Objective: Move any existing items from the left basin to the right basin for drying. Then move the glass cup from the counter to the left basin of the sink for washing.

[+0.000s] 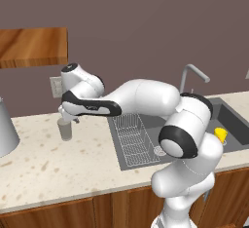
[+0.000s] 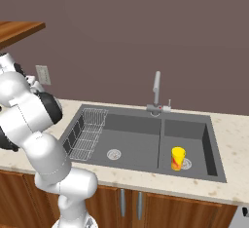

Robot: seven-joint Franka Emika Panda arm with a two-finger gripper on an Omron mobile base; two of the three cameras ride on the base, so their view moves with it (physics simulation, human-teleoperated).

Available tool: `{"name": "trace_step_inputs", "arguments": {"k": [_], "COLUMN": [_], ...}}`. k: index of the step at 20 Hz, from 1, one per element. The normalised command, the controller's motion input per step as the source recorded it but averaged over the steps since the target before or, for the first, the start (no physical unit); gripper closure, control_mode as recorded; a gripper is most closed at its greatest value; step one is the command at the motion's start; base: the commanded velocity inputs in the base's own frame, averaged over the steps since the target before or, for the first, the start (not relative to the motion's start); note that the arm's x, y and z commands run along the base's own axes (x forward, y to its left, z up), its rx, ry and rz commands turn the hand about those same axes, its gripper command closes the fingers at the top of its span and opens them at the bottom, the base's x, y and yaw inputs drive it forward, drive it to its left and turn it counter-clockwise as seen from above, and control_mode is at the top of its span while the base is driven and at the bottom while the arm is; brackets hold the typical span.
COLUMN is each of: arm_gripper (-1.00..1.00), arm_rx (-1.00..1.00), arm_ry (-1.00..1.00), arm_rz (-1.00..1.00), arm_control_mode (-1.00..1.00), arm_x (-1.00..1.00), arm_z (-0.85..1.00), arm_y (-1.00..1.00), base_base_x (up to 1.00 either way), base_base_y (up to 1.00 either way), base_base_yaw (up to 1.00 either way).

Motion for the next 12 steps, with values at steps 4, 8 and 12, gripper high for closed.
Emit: {"name": "trace_step_inputs", "arguments": {"k": [4,8,12], "arm_gripper": [-1.0,-1.0,-1.0], "arm_rx": [0.0,0.0,0.0], "arm_ry": [0.0,0.0,0.0], "arm_rz": [0.0,0.0,0.0], "arm_control_mode": [-1.0,-1.0,-1.0], "arm_x": [0.07,0.14,0.16], "arm_z": [-0.01,-0.02,-0.04], "arm_y": [0.02,0.09,0.11], "base_base_x": [0.0,0.0,0.0], "base_base_y": [0.0,0.0,0.0], "base_base_yaw": [0.0,0.0,0.0]}}
